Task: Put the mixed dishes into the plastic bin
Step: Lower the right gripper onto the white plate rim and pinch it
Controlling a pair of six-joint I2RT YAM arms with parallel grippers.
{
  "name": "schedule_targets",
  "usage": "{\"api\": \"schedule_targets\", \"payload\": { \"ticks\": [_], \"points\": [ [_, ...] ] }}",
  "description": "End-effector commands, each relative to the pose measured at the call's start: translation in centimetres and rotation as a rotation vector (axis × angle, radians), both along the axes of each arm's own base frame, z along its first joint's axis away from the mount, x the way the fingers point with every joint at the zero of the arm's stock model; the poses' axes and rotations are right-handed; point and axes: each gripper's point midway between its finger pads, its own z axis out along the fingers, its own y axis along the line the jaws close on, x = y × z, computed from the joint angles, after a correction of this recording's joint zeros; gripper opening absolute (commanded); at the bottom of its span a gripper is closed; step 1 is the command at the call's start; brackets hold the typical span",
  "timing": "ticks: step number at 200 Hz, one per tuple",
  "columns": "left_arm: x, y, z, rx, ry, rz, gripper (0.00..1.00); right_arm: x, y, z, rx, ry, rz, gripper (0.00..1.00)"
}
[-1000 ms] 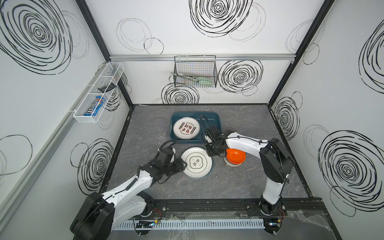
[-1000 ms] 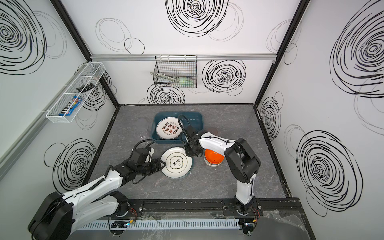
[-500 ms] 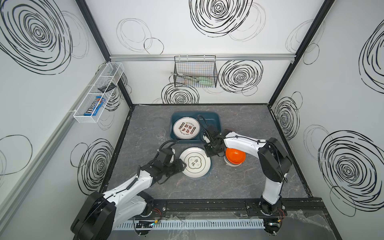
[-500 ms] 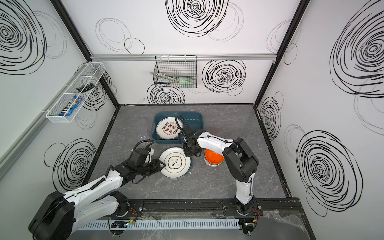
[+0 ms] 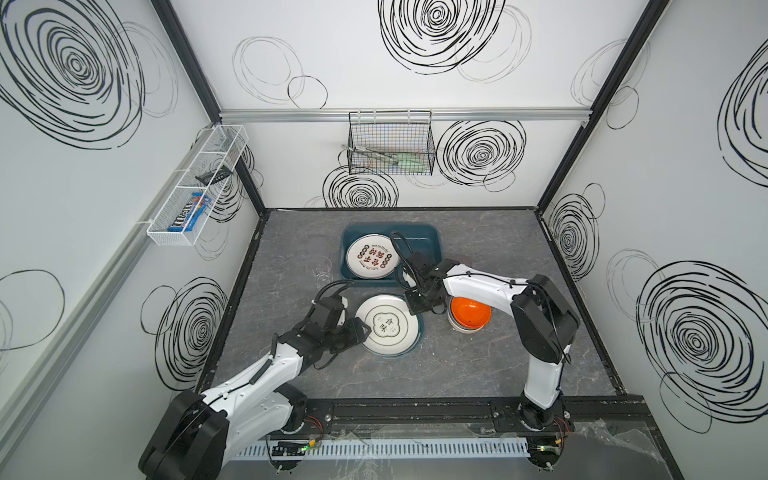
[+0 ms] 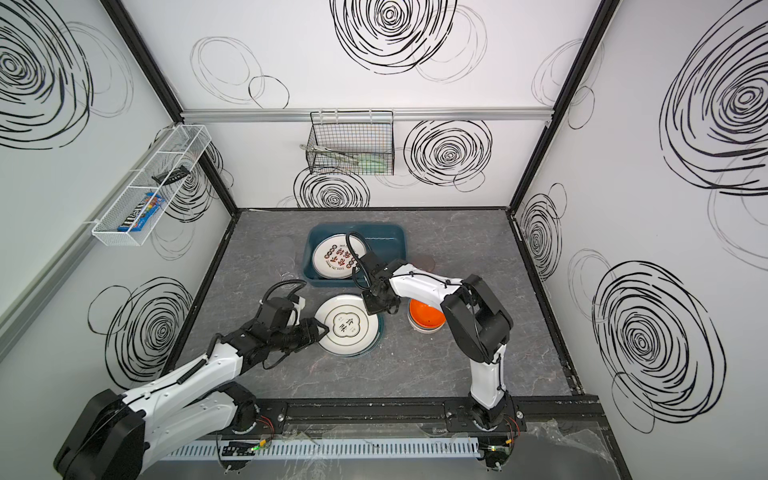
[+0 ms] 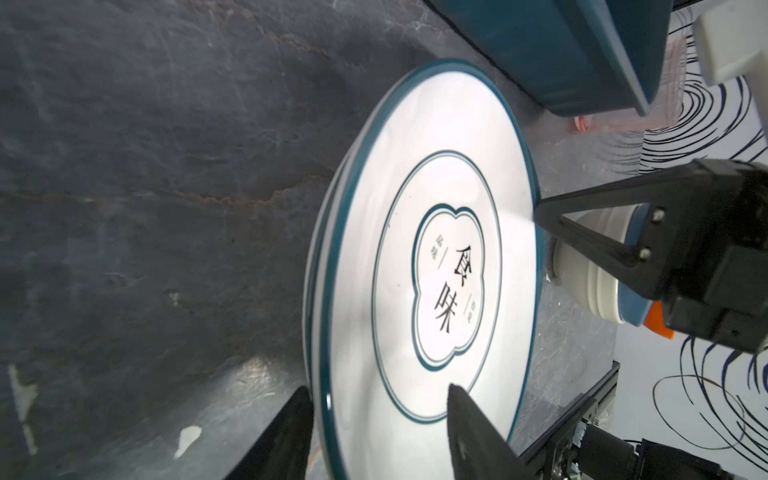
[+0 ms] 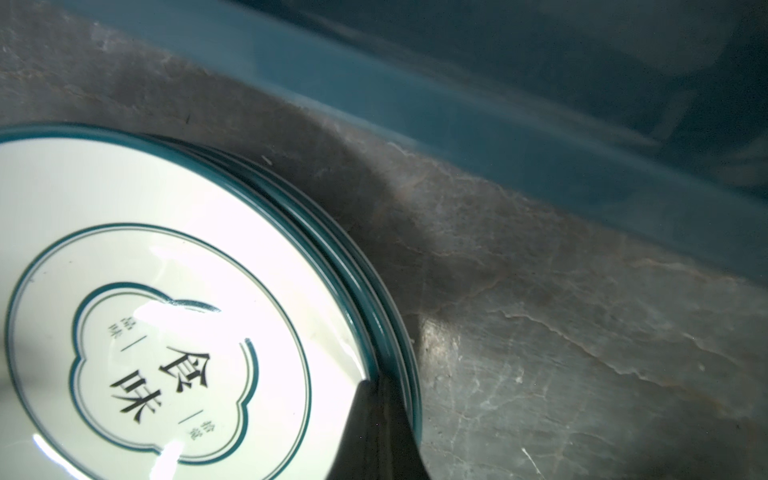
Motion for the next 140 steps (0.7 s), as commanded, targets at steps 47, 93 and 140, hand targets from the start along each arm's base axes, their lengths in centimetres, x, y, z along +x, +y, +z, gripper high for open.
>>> {"api": "schedule_targets", "payload": {
  "ticks": [47,93,140],
  "points": [
    [0.30,0.67,0.89,0.003,-0.041,0.022,0.47,-0.84,-0.11,-0.63,-0.034,0.031,0.019,0.04],
    [0.33,0.83,1.13,-0.001,-0.049,0.029,0.35,-0.98,0.10,-0.70,-0.026,0.032,0.024,0.04],
    [0.40,0.79,1.03,-0.003,-0.044,0.029,0.21,-0.87,0.20,-0.38,-0.019,0.023,0.024,0.04]
  ]
}}
